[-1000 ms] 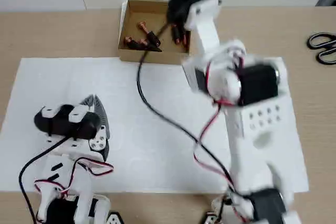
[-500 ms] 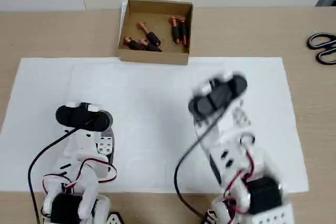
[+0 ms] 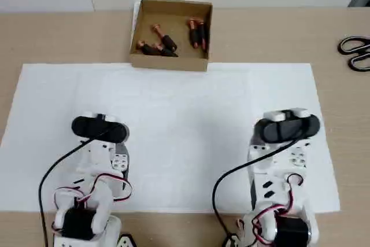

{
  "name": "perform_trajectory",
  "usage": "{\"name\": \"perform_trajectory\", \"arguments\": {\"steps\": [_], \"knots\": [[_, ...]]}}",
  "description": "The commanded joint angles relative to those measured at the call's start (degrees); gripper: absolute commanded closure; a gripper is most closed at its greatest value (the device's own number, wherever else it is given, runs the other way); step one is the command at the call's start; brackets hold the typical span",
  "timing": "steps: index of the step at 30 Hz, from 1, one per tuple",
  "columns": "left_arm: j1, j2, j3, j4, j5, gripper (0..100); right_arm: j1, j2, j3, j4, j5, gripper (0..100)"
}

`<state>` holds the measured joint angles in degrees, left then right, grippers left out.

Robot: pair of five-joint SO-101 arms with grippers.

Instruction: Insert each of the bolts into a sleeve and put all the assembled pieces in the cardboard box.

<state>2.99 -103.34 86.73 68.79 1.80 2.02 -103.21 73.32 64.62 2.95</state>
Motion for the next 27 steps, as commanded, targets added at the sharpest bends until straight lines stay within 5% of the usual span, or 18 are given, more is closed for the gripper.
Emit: {"name": "perform_trajectory", "arguments": {"steps": [1,6,13,27], "knots": [[-0.3,-0.5,0.2,-0.1,0.0,99,1.5,-0.6,-0.6,2.9,-0.5,87.3],[-1.7,-0.5,0.9,-0.1,0.0,99,1.7,-0.6,3.0,3.7,-0.4,87.4],[-16.4,-0.6,5.5,-4.3,0.1,99,1.5,-0.6,9.0,3.4,-1.0,98.5],[-9.0,-0.6,5.5,-4.2,0.1,99,1.5,-0.6,15.6,8.0,-0.4,99.5]]}}
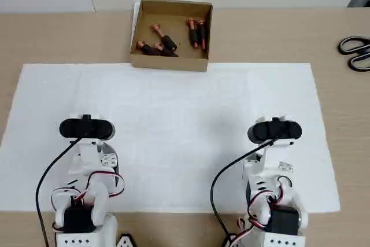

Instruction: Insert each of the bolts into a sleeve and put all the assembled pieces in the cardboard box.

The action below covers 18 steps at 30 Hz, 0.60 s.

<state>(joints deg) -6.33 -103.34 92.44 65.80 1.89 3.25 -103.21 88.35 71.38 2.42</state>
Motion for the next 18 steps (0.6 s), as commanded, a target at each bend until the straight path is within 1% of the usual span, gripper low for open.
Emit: {"name": "perform_trajectory", "arguments": {"steps": [1,18], "knots": [[0.4,-0.6,-0.2,-1.2,0.0,99,0.2,-0.6,1.3,1.5,0.1,99.5],[0.4,-0.6,-0.2,-1.4,0.1,99,0.3,-0.6,2.4,1.5,-0.2,99.4]]}}
